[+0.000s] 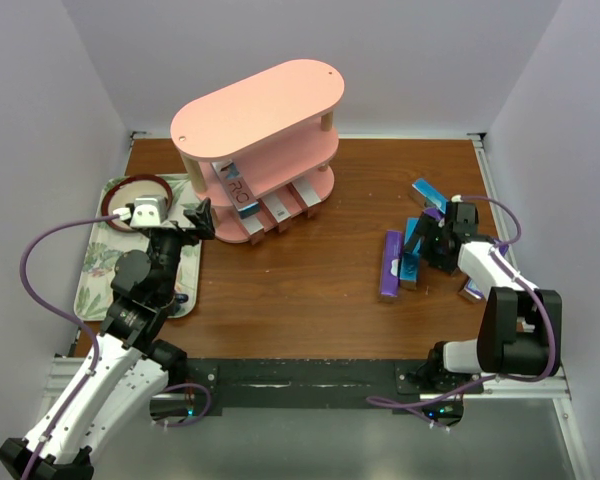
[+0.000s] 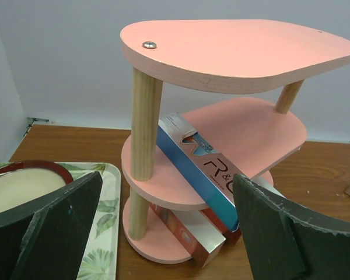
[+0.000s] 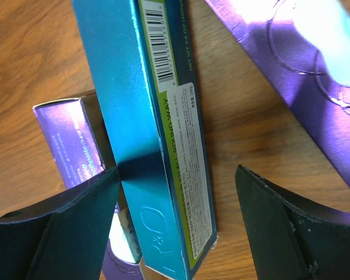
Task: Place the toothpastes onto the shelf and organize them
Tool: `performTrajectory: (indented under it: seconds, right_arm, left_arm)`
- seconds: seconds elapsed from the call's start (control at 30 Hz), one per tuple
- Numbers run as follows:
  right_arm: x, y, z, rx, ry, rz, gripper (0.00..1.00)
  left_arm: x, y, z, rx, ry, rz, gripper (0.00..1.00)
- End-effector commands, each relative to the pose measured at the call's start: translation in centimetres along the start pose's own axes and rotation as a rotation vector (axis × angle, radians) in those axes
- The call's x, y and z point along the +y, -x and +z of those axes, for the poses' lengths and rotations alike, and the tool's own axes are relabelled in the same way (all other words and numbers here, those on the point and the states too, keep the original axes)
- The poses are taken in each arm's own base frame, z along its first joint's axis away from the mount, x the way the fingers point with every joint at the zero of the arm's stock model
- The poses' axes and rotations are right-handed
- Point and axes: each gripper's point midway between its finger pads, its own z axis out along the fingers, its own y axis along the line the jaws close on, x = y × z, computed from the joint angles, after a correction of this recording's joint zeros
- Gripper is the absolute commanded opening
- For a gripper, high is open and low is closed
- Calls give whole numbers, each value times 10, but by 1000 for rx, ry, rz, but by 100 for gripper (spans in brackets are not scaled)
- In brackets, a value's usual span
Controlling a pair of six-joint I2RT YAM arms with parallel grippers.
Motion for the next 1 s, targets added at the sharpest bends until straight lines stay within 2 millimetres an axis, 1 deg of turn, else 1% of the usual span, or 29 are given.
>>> performTrajectory:
  seconds: [0.0, 0.07, 0.1, 0.13, 0.2, 0.3, 0.5, 0.67, 0.8, 0.87, 0.9, 0.97]
  right_arm:
    - [-17, 8, -4, -31, -96, -27, 82]
    - [-13, 13, -6, -53, -74, -27, 81]
    - [-10, 12, -5, -47, -60, -26, 81]
    - [-4, 10, -4, -35, -24, -27, 81]
    - [-2, 8, 1, -14, -14, -23, 81]
    - [-3, 5, 6, -2, -20, -19, 81]
    - [0, -3, 16, 39, -3, -30, 81]
    - [1, -1, 14, 29, -24, -48, 78]
    - [-1, 8, 4, -17, -42, -51, 65]
    - [0, 14, -3, -42, -42, -53, 60]
    - [1, 14, -6, -44, -42, -52, 54]
    - [2, 20, -13, -74, -40, -54, 50]
  left_arm:
    - [-2, 31, 1, -73, -5, -43, 99]
    - [-3, 30, 1, -70, -8, -42, 99]
    - [-3, 31, 1, -73, -10, -43, 99]
    - [-4, 31, 1, -71, -13, -44, 99]
    - [-4, 30, 1, -70, -14, -44, 99]
    - [-4, 31, 1, -70, -13, -44, 99]
    - [-5, 30, 2, -68, -17, -43, 99]
    - [-5, 28, 3, -62, -18, -40, 99]
    - [-6, 28, 3, -62, -20, -41, 99]
    - [-6, 29, 3, -63, -21, -41, 99]
    - [-7, 29, 3, -64, -26, -42, 99]
    - [-8, 28, 3, -61, -30, -40, 99]
